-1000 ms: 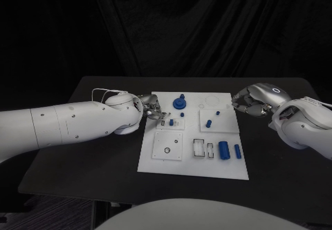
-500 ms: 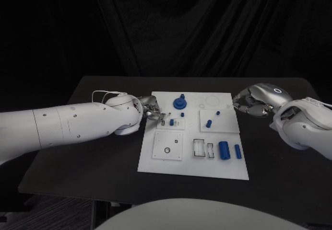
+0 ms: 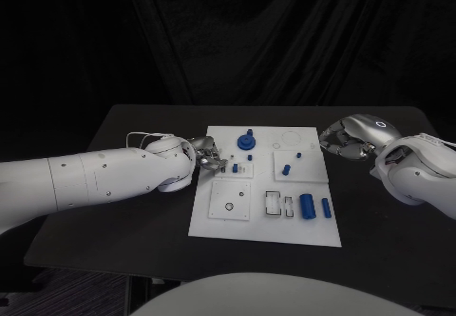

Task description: Assemble the parts on the task board

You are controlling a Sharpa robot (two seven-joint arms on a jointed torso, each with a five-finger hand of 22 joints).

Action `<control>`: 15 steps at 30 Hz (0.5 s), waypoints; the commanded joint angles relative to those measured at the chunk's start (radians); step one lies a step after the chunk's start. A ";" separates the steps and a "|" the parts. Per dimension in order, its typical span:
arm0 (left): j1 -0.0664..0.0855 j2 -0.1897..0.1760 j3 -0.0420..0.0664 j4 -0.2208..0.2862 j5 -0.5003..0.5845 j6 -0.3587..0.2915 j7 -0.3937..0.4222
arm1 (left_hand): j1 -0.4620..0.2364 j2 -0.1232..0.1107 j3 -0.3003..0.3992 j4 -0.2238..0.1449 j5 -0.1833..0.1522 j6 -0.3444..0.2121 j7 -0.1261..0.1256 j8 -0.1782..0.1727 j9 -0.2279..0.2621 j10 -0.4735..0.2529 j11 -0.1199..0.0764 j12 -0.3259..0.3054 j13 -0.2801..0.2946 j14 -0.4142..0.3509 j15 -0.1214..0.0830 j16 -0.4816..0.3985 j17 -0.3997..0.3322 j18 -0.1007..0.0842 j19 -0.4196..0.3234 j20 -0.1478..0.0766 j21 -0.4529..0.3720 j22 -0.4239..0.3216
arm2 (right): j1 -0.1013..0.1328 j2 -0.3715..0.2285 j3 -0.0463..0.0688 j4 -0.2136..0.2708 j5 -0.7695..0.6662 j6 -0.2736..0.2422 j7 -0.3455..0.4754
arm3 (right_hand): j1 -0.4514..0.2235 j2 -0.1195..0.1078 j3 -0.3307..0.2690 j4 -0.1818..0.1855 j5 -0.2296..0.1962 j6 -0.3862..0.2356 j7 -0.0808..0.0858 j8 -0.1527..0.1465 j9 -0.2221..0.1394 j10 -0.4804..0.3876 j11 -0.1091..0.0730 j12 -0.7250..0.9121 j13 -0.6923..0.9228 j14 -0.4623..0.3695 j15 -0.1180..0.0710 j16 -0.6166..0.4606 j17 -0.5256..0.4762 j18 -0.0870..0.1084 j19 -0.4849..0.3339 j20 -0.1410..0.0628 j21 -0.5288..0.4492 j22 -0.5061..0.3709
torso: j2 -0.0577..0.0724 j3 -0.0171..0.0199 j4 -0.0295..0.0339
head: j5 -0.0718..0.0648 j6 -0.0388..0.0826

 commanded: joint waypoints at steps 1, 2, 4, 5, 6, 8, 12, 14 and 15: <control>-0.012 -0.003 -0.005 0.007 0.011 -0.007 0.016 | -0.007 0.001 0.001 0.008 -0.003 0.004 0.003 0.002 0.025 0.105 -0.003 0.003 0.263 0.107 -0.003 0.003 0.263 -0.001 0.011 -0.008 -0.003 0.204 | -0.002 -0.002 0.001 0.001 -0.003 -0.001 -0.015 | -0.001 -0.005 0.005 0.001 0.004 0.004 0.000 -0.006 -0.002 -0.001 0.000 -0.003 0.091 0.047 0.002 -0.004 0.175 0.004 -0.003 -0.001 -0.003 0.143 | 0.000 0.0005 0.0007 | 0.000 0.000; -0.012 -0.004 -0.005 0.008 0.011 -0.008 0.017 | -0.007 0.001 0.001 0.008 -0.003 0.004 0.003 0.002 0.025 0.105 -0.003 0.003 0.263 0.107 -0.003 0.003 0.263 -0.001 0.011 -0.008 -0.003 0.204 | -0.002 -0.002 0.001 0.001 -0.003 -0.001 -0.015 | -0.001 -0.005 0.005 0.001 0.004 0.004 0.000 -0.006 -0.002 -0.001 0.000 -0.003 0.091 0.047 0.002 -0.004 0.175 0.004 -0.003 -0.001 -0.003 0.143 | 0.000 0.0003 0.0005 | 0.001 0.000; -0.013 -0.005 -0.005 0.010 0.011 -0.009 0.018 | -0.007 0.001 0.001 0.008 -0.003 0.004 0.003 0.002 0.025 0.105 -0.003 0.003 0.263 0.107 -0.003 0.003 0.263 -0.001 0.011 -0.008 -0.003 0.204 | -0.002 -0.001 0.001 0.001 -0.003 -0.001 -0.015 | -0.001 -0.005 0.005 0.001 0.004 0.004 0.000 -0.006 -0.002 -0.001 0.000 -0.003 0.091 0.047 0.002 -0.004 0.175 0.004 -0.003 -0.001 -0.003 0.143 | 0.000 0.0002 -0.0003 | 0.003 0.000; -0.014 -0.006 -0.005 0.012 0.011 -0.009 0.018 | -0.007 0.001 0.001 0.008 -0.002 0.004 0.003 0.002 0.025 0.105 -0.003 0.003 0.263 0.107 -0.003 0.003 0.263 -0.001 0.011 -0.008 -0.003 0.204 | -0.002 -0.001 0.001 0.001 -0.003 -0.001 -0.015 | -0.001 -0.005 0.005 0.001 0.004 0.004 0.000 -0.006 -0.002 -0.001 0.000 -0.003 0.091 0.047 0.002 -0.004 0.175 0.004 -0.003 -0.001 -0.003 0.143 | 0.000 0.0004 -0.0008 | 0.003 0.000; -0.014 -0.007 -0.005 0.013 0.011 -0.009 0.018 | -0.007 0.001 0.001 0.007 -0.001 0.004 0.003 0.002 0.025 0.105 -0.003 0.003 0.263 0.107 -0.003 0.003 0.263 -0.001 0.011 -0.008 -0.003 0.204 | -0.002 -0.001 0.001 0.000 -0.003 -0.001 -0.015 | -0.001 -0.005 0.005 0.001 0.004 0.004 0.000 -0.006 -0.002 -0.001 0.000 -0.003 0.091 0.047 0.002 -0.004 0.175 0.004 -0.003 -0.001 -0.003 0.143 | 0.000 0.0004 -0.0008 | 0.003 0.000; -0.015 -0.008 -0.005 0.015 0.011 -0.010 0.019 | -0.007 0.001 0.001 0.007 -0.001 0.004 0.003 0.002 0.025 0.105 -0.003 0.003 0.263 0.107 -0.003 0.003 0.263 -0.001 0.011 -0.008 -0.003 0.204 | -0.002 0.001 0.001 0.000 -0.003 -0.001 -0.015 | 0.000 -0.005 0.007 0.000 0.005 0.004 0.000 -0.006 -0.002 -0.001 0.000 -0.003 0.091 0.047 0.002 -0.003 0.175 0.004 -0.003 -0.001 -0.004 0.143 | 0.000 0.0001 -0.0010 | 0.004 0.000; -0.017 -0.010 -0.005 0.019 0.011 -0.010 0.020 | -0.007 0.002 0.002 0.006 0.003 0.004 0.002 0.002 0.025 0.105 -0.003 0.003 0.263 0.107 -0.003 0.003 0.263 -0.001 0.010 -0.008 -0.004 0.204 | -0.002 0.002 0.001 -0.001 -0.003 0.000 -0.014 | 0.000 -0.005 0.007 0.000 0.005 0.004 0.000 -0.006 -0.002 -0.001 0.000 -0.003 0.091 0.047 0.002 -0.003 0.175 0.004 -0.003 -0.001 -0.004 0.143 | 0.000 0.0001 -0.0002 | 0.004 0.000; -0.018 -0.011 -0.005 0.020 0.011 -0.009 0.021 | -0.007 0.002 0.003 0.006 0.005 0.004 0.002 0.002 0.025 0.105 -0.003 0.003 0.263 0.107 -0.003 0.003 0.263 -0.001 0.010 -0.008 -0.005 0.204 | -0.002 0.001 0.001 -0.001 -0.003 0.000 -0.014 | 0.000 -0.005 0.007 0.000 0.006 0.004 0.000 -0.006 -0.002 0.000 0.000 -0.002 0.091 0.048 0.002 -0.003 0.175 0.004 -0.003 -0.001 -0.004 0.143 | 0.000 0.0002 0.0000 | 0.004 0.000; -0.018 -0.012 -0.005 0.021 0.011 -0.009 0.021 | -0.007 0.002 0.003 0.006 0.005 0.004 0.002 0.002 0.025 0.105 -0.003 0.003 0.263 0.107 -0.003 0.003 0.263 -0.001 0.010 -0.008 -0.005 0.204 | -0.002 0.001 0.001 -0.001 -0.003 0.000 -0.014 | 0.000 -0.005 0.007 0.000 0.006 0.004 0.000 -0.006 -0.002 0.000 0.000 -0.002 0.091 0.048 0.002 -0.003 0.175 0.004 -0.003 -0.001 -0.004 0.143 | 0.000 0.0004 -0.0002 | 0.004 0.000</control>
